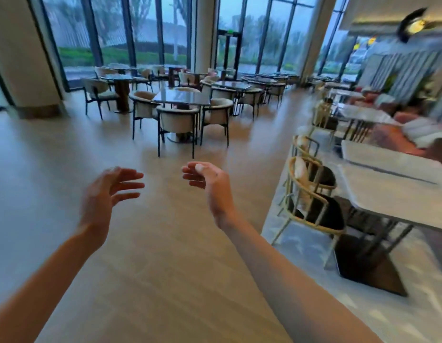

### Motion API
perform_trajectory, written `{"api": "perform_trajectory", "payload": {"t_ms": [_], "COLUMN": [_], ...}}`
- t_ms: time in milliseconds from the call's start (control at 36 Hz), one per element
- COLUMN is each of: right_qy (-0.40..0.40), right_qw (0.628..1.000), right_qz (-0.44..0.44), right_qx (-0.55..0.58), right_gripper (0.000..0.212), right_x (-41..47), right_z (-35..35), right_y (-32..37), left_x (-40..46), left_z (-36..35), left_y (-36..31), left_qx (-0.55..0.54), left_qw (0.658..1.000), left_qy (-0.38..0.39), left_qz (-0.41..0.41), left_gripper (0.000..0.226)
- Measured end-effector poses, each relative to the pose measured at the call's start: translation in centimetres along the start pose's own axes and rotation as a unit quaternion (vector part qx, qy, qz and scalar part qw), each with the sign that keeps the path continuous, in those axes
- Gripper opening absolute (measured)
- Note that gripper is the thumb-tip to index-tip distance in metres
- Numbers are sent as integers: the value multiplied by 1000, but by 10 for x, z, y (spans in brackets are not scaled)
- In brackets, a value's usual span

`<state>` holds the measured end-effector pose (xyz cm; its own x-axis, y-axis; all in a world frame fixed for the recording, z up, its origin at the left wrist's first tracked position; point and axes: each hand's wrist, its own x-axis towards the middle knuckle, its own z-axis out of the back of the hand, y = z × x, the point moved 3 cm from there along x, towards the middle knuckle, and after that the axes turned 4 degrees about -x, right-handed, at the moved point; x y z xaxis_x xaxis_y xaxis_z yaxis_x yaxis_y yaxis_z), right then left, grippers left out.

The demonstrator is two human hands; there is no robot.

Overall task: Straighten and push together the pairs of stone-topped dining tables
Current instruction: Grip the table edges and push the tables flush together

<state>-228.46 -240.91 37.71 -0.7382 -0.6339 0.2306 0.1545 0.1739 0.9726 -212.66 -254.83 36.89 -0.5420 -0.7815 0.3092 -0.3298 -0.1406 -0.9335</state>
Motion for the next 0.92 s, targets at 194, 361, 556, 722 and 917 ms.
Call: {"api": "perform_trajectory", "payload": {"t_ms": [194,361,556,722,917], "right_qy": [-144,-266,-386,-443,-469], "right_qw": [989,963,922,896,881], "right_qz": [-11,-7,-4,-15,-55], "right_qx": [-14,-29,-31,-26,-40], "right_gripper": [29,27,25,26,26], "right_x": [76,114,124,140,188], "right_z": [60,133,233,333,463], "right_y": [-7,11,-4,-46,-102], "left_x": [129,192,195,197,225], "left_z": [-79,-193,-321,-417,-544], "left_y": [44,70,117,174,242], "left_qx": [-52,-117,-131,-98,-43], "left_qw": [992,965,925,898,887], "left_qy": [116,228,346,416,436], "left_qz": [17,57,85,104,144], "left_gripper": [43,38,36,34,27]}}
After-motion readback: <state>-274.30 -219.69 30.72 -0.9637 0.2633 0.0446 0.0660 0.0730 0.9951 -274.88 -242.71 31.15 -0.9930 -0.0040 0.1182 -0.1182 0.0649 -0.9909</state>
